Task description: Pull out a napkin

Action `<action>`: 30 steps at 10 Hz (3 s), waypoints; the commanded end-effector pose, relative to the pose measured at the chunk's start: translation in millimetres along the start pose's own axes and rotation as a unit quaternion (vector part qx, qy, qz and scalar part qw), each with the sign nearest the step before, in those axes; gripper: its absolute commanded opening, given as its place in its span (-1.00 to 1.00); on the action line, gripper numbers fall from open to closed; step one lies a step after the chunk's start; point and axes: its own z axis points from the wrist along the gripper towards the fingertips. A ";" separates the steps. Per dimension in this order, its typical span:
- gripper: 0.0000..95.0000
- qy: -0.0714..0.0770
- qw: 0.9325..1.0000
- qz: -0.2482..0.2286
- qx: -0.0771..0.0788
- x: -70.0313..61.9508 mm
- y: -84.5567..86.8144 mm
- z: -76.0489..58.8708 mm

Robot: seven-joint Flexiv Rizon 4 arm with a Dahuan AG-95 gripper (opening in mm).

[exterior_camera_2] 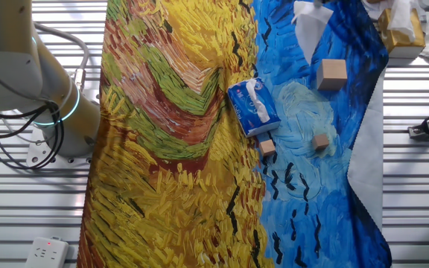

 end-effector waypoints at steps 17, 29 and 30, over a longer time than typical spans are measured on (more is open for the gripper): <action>-1.00 0.006 0.999 0.036 -0.016 0.5 0.0 0.4; -1.00 0.011 0.999 0.037 -0.013 1.5 -3.5 6.1; -1.00 0.011 0.999 0.037 -0.013 1.5 -3.5 6.1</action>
